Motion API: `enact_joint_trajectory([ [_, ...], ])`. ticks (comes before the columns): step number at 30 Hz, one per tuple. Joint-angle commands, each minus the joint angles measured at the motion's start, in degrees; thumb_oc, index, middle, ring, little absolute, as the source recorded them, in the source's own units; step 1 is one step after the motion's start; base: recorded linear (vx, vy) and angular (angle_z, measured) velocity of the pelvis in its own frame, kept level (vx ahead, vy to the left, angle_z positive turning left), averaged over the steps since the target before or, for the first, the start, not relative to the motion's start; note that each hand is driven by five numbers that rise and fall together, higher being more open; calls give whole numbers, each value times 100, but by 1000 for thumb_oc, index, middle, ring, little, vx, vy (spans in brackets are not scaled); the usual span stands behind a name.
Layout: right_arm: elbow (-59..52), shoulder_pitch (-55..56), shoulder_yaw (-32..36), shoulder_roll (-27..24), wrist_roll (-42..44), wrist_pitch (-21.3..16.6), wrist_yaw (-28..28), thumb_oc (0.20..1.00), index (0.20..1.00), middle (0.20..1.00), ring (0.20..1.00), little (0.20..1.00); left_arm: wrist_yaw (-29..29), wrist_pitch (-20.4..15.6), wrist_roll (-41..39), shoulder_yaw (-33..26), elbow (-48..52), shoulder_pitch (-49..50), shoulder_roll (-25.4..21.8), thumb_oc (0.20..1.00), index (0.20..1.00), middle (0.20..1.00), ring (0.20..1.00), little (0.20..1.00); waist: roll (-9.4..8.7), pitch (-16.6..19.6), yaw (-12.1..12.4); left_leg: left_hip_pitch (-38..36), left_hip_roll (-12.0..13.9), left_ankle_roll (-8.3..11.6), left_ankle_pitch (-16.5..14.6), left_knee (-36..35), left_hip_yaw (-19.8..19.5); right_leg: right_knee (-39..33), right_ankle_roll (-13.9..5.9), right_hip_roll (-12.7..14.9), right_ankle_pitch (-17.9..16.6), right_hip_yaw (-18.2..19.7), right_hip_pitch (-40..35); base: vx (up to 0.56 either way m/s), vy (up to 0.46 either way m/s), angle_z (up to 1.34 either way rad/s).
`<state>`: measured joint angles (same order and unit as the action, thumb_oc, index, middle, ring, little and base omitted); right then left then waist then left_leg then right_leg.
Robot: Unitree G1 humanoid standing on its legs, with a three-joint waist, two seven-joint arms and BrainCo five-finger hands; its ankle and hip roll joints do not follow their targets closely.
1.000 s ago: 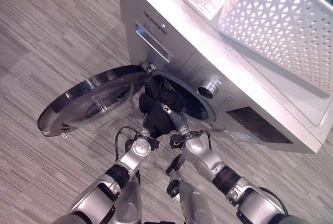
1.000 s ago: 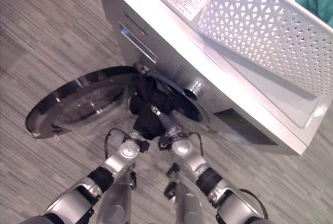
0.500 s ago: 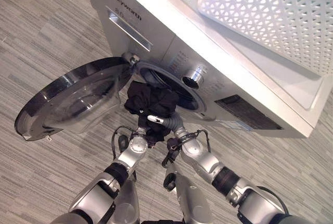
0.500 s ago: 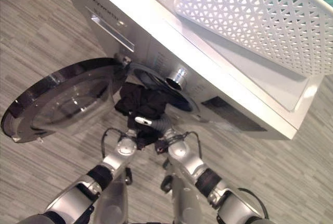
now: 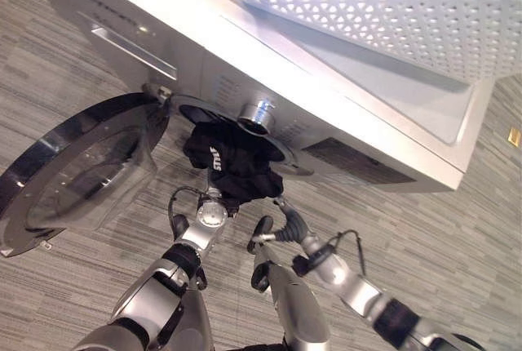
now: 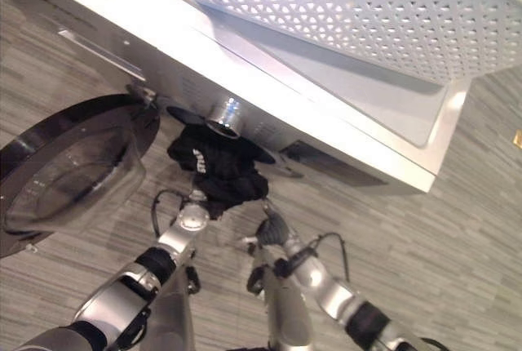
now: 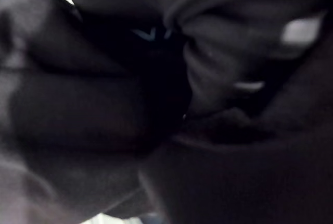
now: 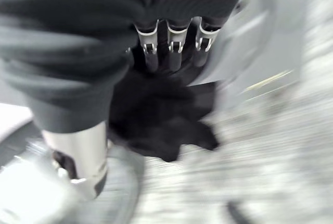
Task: Grab the laundry basket,head to the washer,open it,put in the laundry and shut it.
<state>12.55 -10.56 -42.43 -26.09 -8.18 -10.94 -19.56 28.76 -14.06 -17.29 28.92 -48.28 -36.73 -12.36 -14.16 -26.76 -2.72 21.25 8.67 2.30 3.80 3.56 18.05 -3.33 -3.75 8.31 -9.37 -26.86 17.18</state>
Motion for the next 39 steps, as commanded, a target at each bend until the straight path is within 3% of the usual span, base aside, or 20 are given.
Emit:
enact_joint_trajectory([
  [1,-451,462,359,-288,-910,-189,-705,1000,1000,1000,1000,1000,298,-493,209,-167,137,-159,190,200,200,200,200,200,-236,-304,-27,129,232,244,-175,-78,-355,111,-727,397,18,-60,-110,0,0,0],
  [4,-275,752,659,-339,-1049,-144,-1057,1000,1000,1000,1000,1000,428,-553,187,-144,122,-182,200,200,200,200,200,200,-250,-304,-150,260,239,255,-153,-33,-361,131,-729,389,13,-47,-3,-10,2,-2],
  [5,310,1155,1281,-129,-759,27,-1499,1000,1000,1000,1000,1000,578,-575,110,-136,53,-284,237,200,200,200,200,200,-265,-304,-328,446,247,261,-124,6,-374,146,-739,383,-13,-29,180,0,0,0],
  [7,720,1279,1701,53,-405,102,-1689,1000,1000,1000,1000,1000,623,-566,-2,-199,-46,-424,258,200,200,200,200,200,-274,-304,-414,567,246,264,-102,13,-392,148,-745,378,-28,-27,289,-18,-8,-1],
  [15,1952,1142,2320,381,396,162,-1820,1000,1000,1000,1000,1000,651,-614,-199,-329,-64,-1139,175,200,200,200,200,200,-236,-304,-545,787,215,300,-6,-96,-421,147,-764,388,-90,-21,559,-4,-20,-4],
  [21,2596,1502,1969,378,232,269,-1365,1000,1000,1000,1000,1000,820,-586,-37,-329,156,-2102,-224,200,200,200,200,200,-341,-302,-665,836,253,335,34,-145,-411,140,-790,329,-124,-7,640,10,-51,2],
  [23,2733,1577,1799,352,171,233,-1141,1000,1000,1000,1000,1000,946,-507,104,-364,173,-2544,-613,200,200,200,200,200,-397,-301,-710,818,296,359,37,-151,-385,130,-802,279,-145,32,660,14,-40,-3],
  [32,2675,1421,1524,255,216,166,-794,1000,1000,1000,1000,1000,1213,-497,-44,-624,159,-3490,-1445,200,200,200,200,200,-462,-304,-785,911,382,400,-106,133,-305,224,-773,217,-103,133,794,16,-27,-7],
  [34,2662,1371,1523,227,227,180,-790,1000,1000,1000,1000,1000,1202,-525,-115,-605,251,-3635,-1473,200,200,200,200,200,-449,-304,-806,937,386,401,-124,177,-313,238,-769,211,-94,141,816,20,-12,-5],
  [36,2614,1282,1566,166,279,251,-757,1000,1000,1000,1000,1000,994,-785,-829,-596,602,-4147,-1221,200,200,200,200,200,-413,-304,-898,988,393,396,-140,209,-323,258,-765,193,-73,188,867,17,-1,-4],
  [38,2600,1224,1594,178,365,335,-740,1000,1000,1000,1000,1000,632,-1188,-2043,-714,750,-4552,-681,200,200,200,200,200,-407,-301,-966,999,389,390,-142,215,-332,260,-749,165,-56,214,864,0,0,0],
  [39,2596,1227,1610,172,368,340,-736,1000,1000,1000,1000,1000,579,-1206,-2104,-714,715,-4574,-682,200,200,200,200,200,-395,-302,-959,1003,390,390,-142,213,-333,262,-749,164,-54,213,868,0,0,0],
])
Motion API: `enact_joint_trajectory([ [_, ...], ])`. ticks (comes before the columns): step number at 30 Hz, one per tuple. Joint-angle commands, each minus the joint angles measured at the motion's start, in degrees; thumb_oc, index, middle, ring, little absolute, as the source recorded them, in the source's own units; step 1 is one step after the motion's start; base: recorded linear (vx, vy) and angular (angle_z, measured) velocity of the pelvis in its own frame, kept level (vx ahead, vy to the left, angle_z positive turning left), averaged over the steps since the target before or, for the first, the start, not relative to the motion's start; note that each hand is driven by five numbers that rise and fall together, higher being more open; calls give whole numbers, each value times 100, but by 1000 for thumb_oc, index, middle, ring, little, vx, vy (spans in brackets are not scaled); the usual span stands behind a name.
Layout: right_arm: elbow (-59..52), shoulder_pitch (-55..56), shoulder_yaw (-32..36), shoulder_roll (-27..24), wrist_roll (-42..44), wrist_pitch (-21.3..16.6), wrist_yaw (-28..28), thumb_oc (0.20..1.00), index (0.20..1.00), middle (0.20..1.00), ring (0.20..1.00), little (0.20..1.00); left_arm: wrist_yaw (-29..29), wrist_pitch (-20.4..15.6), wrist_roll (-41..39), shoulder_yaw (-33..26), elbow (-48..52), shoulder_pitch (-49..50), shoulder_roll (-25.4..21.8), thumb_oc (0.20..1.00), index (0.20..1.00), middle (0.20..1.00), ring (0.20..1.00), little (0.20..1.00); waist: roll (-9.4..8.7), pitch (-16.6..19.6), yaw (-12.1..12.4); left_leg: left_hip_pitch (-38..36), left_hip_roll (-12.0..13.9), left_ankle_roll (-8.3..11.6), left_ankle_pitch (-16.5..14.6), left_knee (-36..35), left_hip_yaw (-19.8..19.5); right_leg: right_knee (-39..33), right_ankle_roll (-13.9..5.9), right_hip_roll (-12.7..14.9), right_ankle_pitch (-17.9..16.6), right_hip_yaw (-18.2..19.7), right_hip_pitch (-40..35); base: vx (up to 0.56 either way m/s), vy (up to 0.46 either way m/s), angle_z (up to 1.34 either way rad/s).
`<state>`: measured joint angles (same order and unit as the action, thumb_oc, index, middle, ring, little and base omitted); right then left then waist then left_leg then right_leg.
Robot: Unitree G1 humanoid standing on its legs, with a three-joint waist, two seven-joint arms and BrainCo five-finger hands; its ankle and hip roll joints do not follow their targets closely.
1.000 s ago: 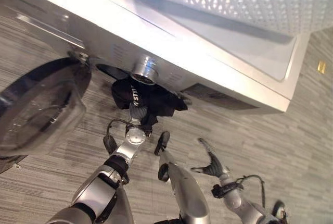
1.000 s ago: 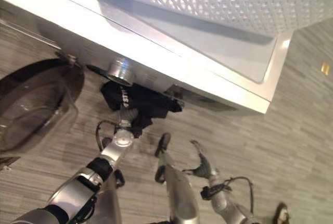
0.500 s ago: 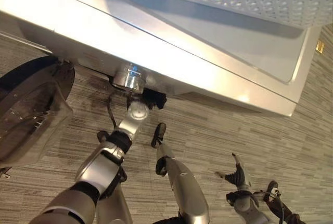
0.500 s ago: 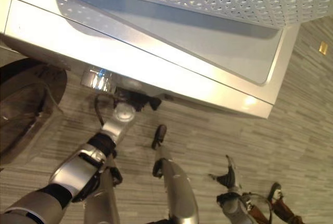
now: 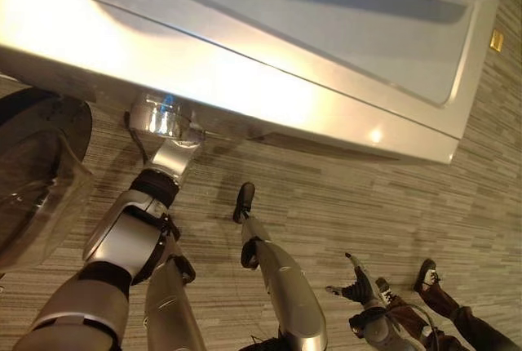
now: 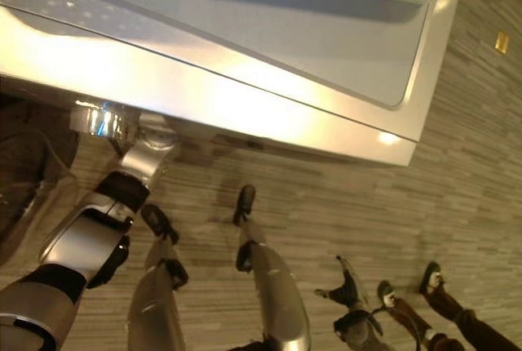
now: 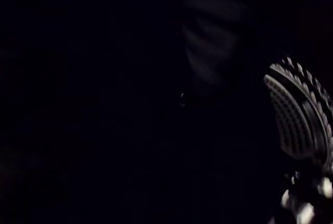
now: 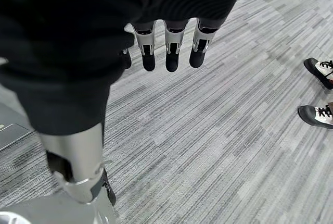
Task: Grab the laundry basket,head to the washer,open it,put in the laundry and shut it.
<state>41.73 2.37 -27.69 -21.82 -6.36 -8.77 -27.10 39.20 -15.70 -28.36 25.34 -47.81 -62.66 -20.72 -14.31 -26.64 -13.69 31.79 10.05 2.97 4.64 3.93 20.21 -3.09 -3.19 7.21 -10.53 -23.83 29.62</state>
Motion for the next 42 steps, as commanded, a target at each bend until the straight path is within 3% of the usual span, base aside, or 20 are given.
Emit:
enact_joint_trajectory([
  [1,-421,-140,280,-261,327,175,0,1000,1000,1000,1000,1000,-734,-1106,-1993,-442,644,-2290,494,1000,1000,1000,1000,1000,-347,-297,87,-80,231,307,-221,162,-564,275,-794,258,75,-69,-376,0,0,0],
  [2,-580,-176,443,-334,456,203,47,1000,1000,1000,1000,1000,-1001,-760,-2139,-224,288,-2594,470,1000,1000,1000,1000,1000,-256,-271,64,-119,218,299,-210,133,-549,305,-782,257,92,-49,-387,0,0,0],
  [4,-599,-176,458,-337,459,215,55,1000,1000,1000,1000,1000,-1031,-755,-2159,-224,250,-2633,472,1000,1000,1000,1000,1000,-256,-288,72,-125,217,299,-207,128,-548,308,-782,259,95,-49,-389,0,0,0],
  [5,-734,-145,556,-455,532,207,171,1000,1000,1000,1000,1000,-1259,-91,-1381,214,-388,-2734,197,1000,1000,1000,1000,1000,-144,-277,113,-196,190,279,-201,120,-518,350,-748,282,125,-30,-425,0,0,0],
  [6,-758,-111,568,-482,540,180,257,1000,1000,1000,1000,1000,-1373,111,-1066,390,-688,-2755,67,1000,1000,1000,1000,1000,-84,-270,133,-234,182,277,-197,124,-497,371,-732,287,142,-23,-450,7,39,-8],
  [7,-708,-113,585,-579,571,149,350,1000,1000,1000,1000,1000,-1476,524,56,884,-1129,-2989,-108,1000,1000,1000,1000,1000,8,-276,173,-296,174,271,-194,135,-483,398,-702,302,183,-10,-494,6,11,-13],
  [8,-700,-125,587,-566,572,145,351,1000,1000,1000,1000,1000,-1471,533,88,886,-1139,-3007,-98,1000,1000,1000,1000,1000,-3,-295,182,-305,175,273,-196,137,-483,400,-702,302,187,-9,-502,-2,23,-15],
  [9,-533,-219,593,-591,636,112,425,1000,1000,1000,1000,1000,-1567,1004,1220,1341,-1707,-3190,-123,1000,1000,1000,1000,1000,66,-309,221,-337,159,270,-188,155,-481,421,-682,323,216,-16,-543,-3,13,-8],
  [10,-521,-229,595,-581,638,107,426,1000,1000,1000,1000,1000,-1568,1005,1237,1344,-1724,-3206,-112,1000,1000,1000,1000,1000,60,-312,227,-337,159,271,-189,155,-480,421,-682,324,218,-15,-542,0,0,0],
  [15,-238,-403,414,-562,675,90,564,1000,1000,1000,1000,1000,-1627,1762,3762,2386,-2468,-3688,159,1000,1000,1000,1000,1000,155,-314,315,-302,148,275,-167,103,-542,445,-656,366,289,-79,-517,0,-3,1],
  [16,-230,-408,413,-551,674,87,563,1000,1000,1000,1000,1000,-1627,1766,3777,2389,-2472,-3691,166,1000,1000,1000,1000,1000,148,-314,317,-299,148,276,-165,102,-544,446,-655,367,291,-80,-515,-5,-29,4],
  [17,-100,-446,259,-505,714,109,625,1000,1000,1000,1000,1000,-1770,2036,4909,2867,-2524,-3758,314,1000,1000,1000,1000,1000,151,-315,344,-254,154,281,-165,61,-580,451,-658,359,315,-96,-465,-6,-22,5],
  [21,-48,-471,148,-456,777,90,673,1000,1000,1000,1000,1000,-1881,2197,5913,3269,-2267,-3759,460,1000,1000,1000,1000,1000,155,-315,366,-205,150,282,-171,46,-612,446,-663,351,327,-96,-425,-7,-15,6],
  [23,-16,-455,117,-411,779,68,618,1000,1000,1000,1000,1000,-1783,2294,6211,3137,-1897,-3600,675,1000,1000,1000,1000,1000,173,-316,394,-167,130,280,-148,-14,-640,418,-667,362,345,-112,-394,-3,-10,10],
  [26,-43,-408,139,-368,775,80,574,1000,1000,1000,1000,1000,-1729,2321,6234,2923,-1519,-3429,776,1000,1000,1000,1000,1000,210,-316,419,-150,116,275,-123,-67,-651,407,-664,373,360,-127,-384,-3,4,15],
  [30,-93,-267,182,-315,669,133,474,1000,1000,1000,1000,1000,-1459,2225,5752,2078,-350,-2531,801,1000,1000,1000,1000,1000,287,-316,516,-128,72,271,-85,-129,-687,418,-646,399,409,-174,-378,0,0,1],
  [34,-217,40,446,-179,593,250,423,1000,1000,1000,1000,1000,-1343,1391,4123,1039,1433,55,329,1000,1000,1000,1000,1000,518,-316,709,-137,-5,265,-63,-108,-693,448,-621,472,437,-221,-409,-4,28,-8],
  [37,-173,113,490,-106,565,305,414,1000,1000,1000,1000,1000,-1393,1327,3714,858,1664,899,405,1000,1000,1000,1000,1000,580,-316,760,-214,-20,265,-68,-95,-677,459,-611,490,448,-238,-484,-7,27,1],
  [40,12,-28,515,-17,611,424,388,1000,1000,1000,1000,1000,-1663,1247,3226,939,1480,1743,816,1000,1000,1000,1000,1000,649,-316,814,-370,-42,261,-75,-117,-652,429,-609,507,441,-237,-625,-12,36,12],
  [42,28,-96,573,-11,640,491,400,1000,1000,1000,1000,1000,-1975,1033,2647,992,1653,2408,712,1000,1000,1000,1000,1000,717,-316,865,-496,-46,251,-86,-127,-633,379,-611,520,411,-222,-763,-2,45,0],
])
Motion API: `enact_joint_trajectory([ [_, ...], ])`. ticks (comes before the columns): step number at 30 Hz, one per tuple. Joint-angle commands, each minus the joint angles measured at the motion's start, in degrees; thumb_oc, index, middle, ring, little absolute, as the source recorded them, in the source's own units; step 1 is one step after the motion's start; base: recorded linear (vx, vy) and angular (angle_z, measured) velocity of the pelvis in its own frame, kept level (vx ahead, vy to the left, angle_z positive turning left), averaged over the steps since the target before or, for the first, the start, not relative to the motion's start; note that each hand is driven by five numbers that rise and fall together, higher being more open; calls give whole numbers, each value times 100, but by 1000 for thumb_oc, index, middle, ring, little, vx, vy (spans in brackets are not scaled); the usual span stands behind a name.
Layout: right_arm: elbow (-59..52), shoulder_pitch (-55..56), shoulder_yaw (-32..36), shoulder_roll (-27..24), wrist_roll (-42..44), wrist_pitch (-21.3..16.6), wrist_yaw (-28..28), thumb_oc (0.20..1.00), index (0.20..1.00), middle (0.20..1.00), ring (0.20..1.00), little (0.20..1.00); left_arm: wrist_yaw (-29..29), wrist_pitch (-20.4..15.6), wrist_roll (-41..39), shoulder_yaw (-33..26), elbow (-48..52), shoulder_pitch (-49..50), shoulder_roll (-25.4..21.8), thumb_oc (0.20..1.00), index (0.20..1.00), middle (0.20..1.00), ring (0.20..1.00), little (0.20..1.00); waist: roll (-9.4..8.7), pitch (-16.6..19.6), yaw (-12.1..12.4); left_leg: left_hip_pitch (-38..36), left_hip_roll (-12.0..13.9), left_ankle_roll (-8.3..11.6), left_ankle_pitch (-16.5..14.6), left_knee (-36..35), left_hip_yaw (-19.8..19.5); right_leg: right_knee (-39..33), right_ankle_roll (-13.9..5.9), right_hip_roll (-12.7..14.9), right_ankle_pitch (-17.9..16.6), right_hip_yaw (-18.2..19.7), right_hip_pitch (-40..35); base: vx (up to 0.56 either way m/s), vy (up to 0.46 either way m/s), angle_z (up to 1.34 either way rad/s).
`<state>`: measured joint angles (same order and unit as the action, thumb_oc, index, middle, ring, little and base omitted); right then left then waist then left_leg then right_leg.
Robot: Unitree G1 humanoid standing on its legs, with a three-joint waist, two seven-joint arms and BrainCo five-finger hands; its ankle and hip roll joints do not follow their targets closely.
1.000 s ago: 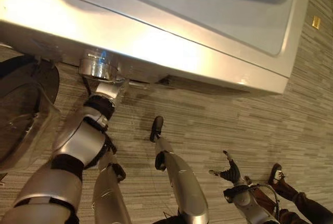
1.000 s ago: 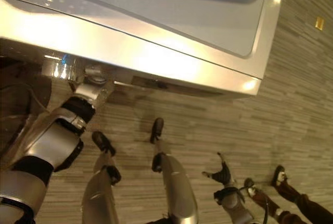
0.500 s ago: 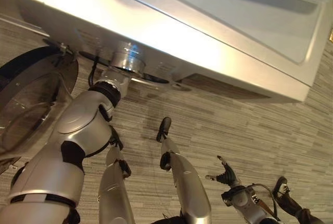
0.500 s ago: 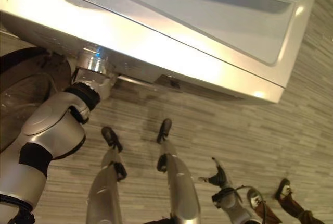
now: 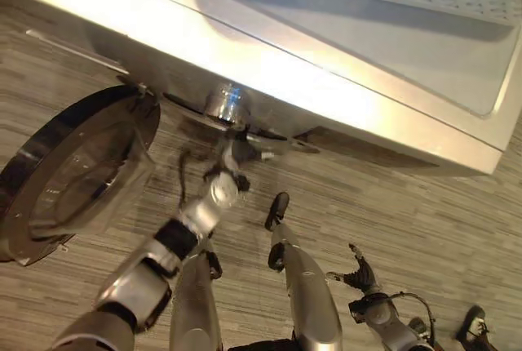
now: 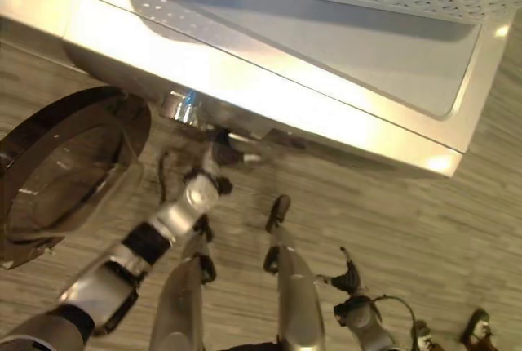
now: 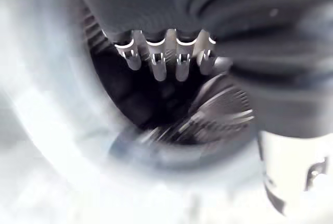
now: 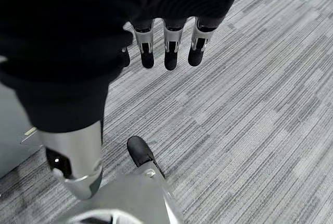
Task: Grab the laundry basket,head to the washer,open it,put in the laundry and shut it.
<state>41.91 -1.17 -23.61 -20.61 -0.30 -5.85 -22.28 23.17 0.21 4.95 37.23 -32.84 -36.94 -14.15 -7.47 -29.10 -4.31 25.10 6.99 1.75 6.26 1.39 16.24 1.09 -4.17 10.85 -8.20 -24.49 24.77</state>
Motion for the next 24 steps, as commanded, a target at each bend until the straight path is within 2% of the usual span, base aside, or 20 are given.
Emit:
enact_joint_trajectory([
  [1,-23,237,193,-125,54,207,-64,1000,1000,1000,1000,1000,-483,-619,-900,-184,284,127,-49,1000,1000,1000,1000,1000,59,-70,-44,110,257,370,-258,130,-228,-63,-514,154,166,-133,-337,5,48,-8],
  [7,193,39,327,-119,88,278,131,1000,1000,1000,1000,1000,-1204,-873,-2057,-433,762,1681,-712,1000,1000,1000,1000,1000,180,38,94,-361,249,344,-403,190,-179,-301,-540,153,53,34,-840,28,54,-3],
  [9,399,69,397,-86,177,260,227,1000,1000,1000,1000,1000,-1382,-911,-2263,-567,890,2123,-937,1000,1000,1000,1000,1000,206,204,117,-503,243,327,-477,222,-168,-374,-544,149,40,65,-994,104,62,-3],
  [12,1035,168,1229,-149,632,195,384,1000,1000,1000,1000,1000,-1794,-875,-2375,-1260,672,3227,-1380,1000,1000,1000,1000,1000,301,724,207,-1018,253,241,-788,429,-165,-369,-529,194,118,207,-1504,207,115,-12],
  [13,1039,172,1225,-152,634,190,388,1000,1000,1000,1000,1000,-1798,-874,-2374,-1264,680,3241,-1380,1000,1000,1000,1000,1000,301,720,211,-1033,254,241,-796,431,-158,-372,-531,193,118,213,-1517,135,129,-26],
  [14,1156,195,1679,-322,787,158,356,1000,1000,1000,1000,1000,-1863,-860,-2265,-1551,354,3559,-1380,1000,1000,1000,1000,1000,351,902,228,-1246,255,204,-926,525,-129,-357,-530,216,154,263,-1711,78,87,-18],
  [15,1156,196,1679,-322,787,158,356,1000,1000,1000,1000,1000,-1863,-861,-2265,-1551,354,3560,-1379,1000,1000,1000,1000,1000,351,900,229,-1249,256,204,-927,525,-128,-358,-530,215,153,264,-1713,125,141,-5],
  [17,1043,218,2260,-633,911,131,295,1000,1000,1000,1000,1000,-1904,-816,-2073,-1893,-93,3886,-1323,1000,1000,1000,1000,1000,393,1136,218,-1468,251,144,-1100,639,-77,-346,-561,251,185,342,-1888,123,140,-19],
  [21,-97,276,3225,-1248,791,146,-51,1000,1000,1000,1000,1000,-1930,-721,-1752,-2355,-1245,4125,-877,1000,1000,1000,1000,1000,483,1478,139,-1875,156,-37,-1410,805,30,-180,-654,420,243,475,-2094,118,201,-25],
  [24,-868,272,3899,-1401,712,132,-359,1000,1000,1000,1000,1000,-1897,-638,-1553,-2546,-2020,4025,-528,1000,1000,1000,1000,1000,541,1687,102,-2188,-41,-212,-1580,718,60,132,-759,604,182,562,-2163,106,241,-14],
])
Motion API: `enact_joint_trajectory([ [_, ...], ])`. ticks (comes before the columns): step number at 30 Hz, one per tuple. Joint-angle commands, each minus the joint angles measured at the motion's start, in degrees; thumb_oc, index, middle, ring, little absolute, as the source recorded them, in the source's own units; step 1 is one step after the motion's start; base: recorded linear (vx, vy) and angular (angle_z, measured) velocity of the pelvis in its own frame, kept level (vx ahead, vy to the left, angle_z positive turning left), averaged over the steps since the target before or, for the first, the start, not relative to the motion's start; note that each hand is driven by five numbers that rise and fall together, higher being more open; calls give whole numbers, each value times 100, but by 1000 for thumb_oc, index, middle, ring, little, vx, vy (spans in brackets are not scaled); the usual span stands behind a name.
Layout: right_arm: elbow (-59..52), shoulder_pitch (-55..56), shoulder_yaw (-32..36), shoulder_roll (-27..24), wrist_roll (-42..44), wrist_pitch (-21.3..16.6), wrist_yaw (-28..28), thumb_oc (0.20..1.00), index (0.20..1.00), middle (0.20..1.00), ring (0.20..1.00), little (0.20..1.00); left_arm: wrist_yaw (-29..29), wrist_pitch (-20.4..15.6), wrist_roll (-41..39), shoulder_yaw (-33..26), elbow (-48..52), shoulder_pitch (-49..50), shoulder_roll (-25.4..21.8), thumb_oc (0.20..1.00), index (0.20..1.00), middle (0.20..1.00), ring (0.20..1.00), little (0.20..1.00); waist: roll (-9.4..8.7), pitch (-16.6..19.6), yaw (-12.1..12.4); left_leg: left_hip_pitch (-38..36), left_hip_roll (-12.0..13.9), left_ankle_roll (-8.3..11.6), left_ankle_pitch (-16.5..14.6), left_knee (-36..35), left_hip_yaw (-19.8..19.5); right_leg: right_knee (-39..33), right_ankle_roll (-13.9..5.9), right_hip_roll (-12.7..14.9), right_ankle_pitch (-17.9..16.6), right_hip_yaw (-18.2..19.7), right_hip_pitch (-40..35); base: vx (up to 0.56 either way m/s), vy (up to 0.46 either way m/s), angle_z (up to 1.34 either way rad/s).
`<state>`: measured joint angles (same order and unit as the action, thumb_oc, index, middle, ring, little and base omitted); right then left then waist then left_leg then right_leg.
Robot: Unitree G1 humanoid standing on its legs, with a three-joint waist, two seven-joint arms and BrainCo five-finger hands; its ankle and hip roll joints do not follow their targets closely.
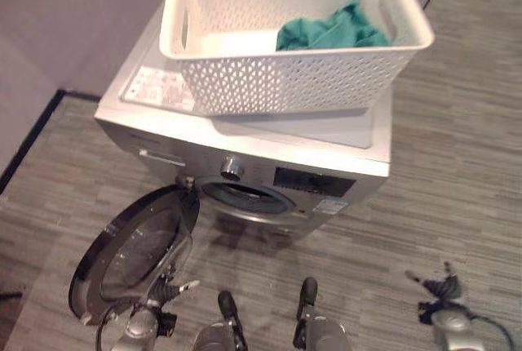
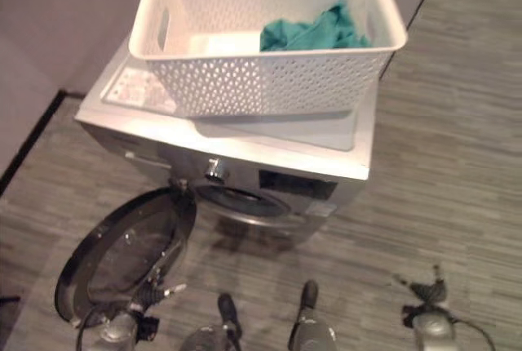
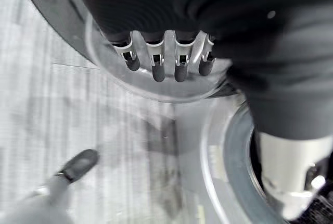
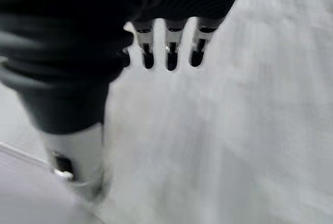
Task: Grab the laundry basket,head to the washer,open it,put in the laundry and shut it.
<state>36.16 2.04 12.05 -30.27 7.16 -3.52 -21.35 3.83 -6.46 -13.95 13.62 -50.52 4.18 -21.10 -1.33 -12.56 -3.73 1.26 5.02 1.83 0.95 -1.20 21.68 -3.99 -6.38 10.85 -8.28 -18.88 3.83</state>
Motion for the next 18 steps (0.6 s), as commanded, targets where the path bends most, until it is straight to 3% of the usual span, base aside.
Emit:
enact_joint_trajectory([
  [1,-563,-114,537,-463,-95,-126,-623,1000,1000,1000,1000,1000,66,60,473,-190,-441,-98,266,1000,1000,1000,1000,1000,-37,112,31,67,62,-290,-1103,909,-496,777,-588,695,133,12,-94,140,358,-8],
  [2,-1044,-181,938,-550,-322,-159,-967,1000,1000,1000,1000,1000,50,117,569,-226,-552,-91,374,1000,1000,1000,1000,1000,40,201,-7,-154,-113,-442,-1194,777,-557,1228,-647,856,-32,73,-86,90,284,-16],
  [3,-1088,-156,959,-539,-341,-134,-974,1000,1000,1000,1000,1000,52,116,571,-216,-556,-97,383,1000,1000,1000,1000,1000,42,190,3,-177,-132,-457,-1194,756,-553,1257,-662,876,-24,85,-82,83,284,-11],
  [4,-1319,-237,1165,-632,-487,-120,-1160,1000,1000,1000,1000,1000,61,143,615,-229,-640,-96,430,1000,1000,1000,1000,1000,81,215,-29,-296,-247,-547,-1216,676,-620,1588,-706,966,-242,206,-17,45,285,-4],
  [5,-1726,-481,1292,-832,-701,-108,-1395,1000,1000,1000,1000,1000,33,185,627,-171,-653,-126,461,1000,1000,1000,1000,1000,179,212,-85,-431,-363,-707,-1203,569,-812,2302,-671,928,-408,560,189,-25,335,14],
  [7,-2201,-776,1266,-1127,-924,-113,-1441,1000,1000,1000,1000,1000,-33,212,713,-100,-677,-205,470,1000,1000,1000,1000,1000,197,189,-77,-511,-468,-814,-1115,505,-811,2744,-552,835,-381,879,512,-26,201,15],
  [10,-2545,-1047,1212,-1434,-1057,-153,-1397,1000,1000,1000,1000,1000,-50,212,804,-50,-655,-247,455,1000,1000,1000,1000,1000,206,255,-44,-561,-525,-827,-1141,455,-926,2443,-532,747,-262,1007,602,67,19,2],
  [12,-2617,-1421,963,-1807,-1059,-159,-1264,1000,1000,1000,1000,1000,-76,198,809,10,-699,-315,457,1000,1000,1000,1000,1000,161,305,1,-597,-554,-767,-1145,429,-1086,1706,-567,607,-138,1270,619,80,-50,10],
  [15,-2763,-1987,372,-2528,-1381,-19,-835,1000,1000,1000,1000,1000,-107,196,913,77,-908,-521,457,1000,1000,1000,1000,1000,34,306,77,-655,-595,-714,-1227,495,-1379,782,-658,478,-203,1740,671,114,-85,20],
  [18,-2207,-2997,-619,-3230,-1591,147,-365,1000,1000,1000,1000,1000,-145,183,963,198,-1053,-654,422,1000,1000,1000,1000,1000,-181,328,217,-719,-635,-645,-1297,595,-1639,537,-709,467,-322,1844,586,105,-134,36],
])
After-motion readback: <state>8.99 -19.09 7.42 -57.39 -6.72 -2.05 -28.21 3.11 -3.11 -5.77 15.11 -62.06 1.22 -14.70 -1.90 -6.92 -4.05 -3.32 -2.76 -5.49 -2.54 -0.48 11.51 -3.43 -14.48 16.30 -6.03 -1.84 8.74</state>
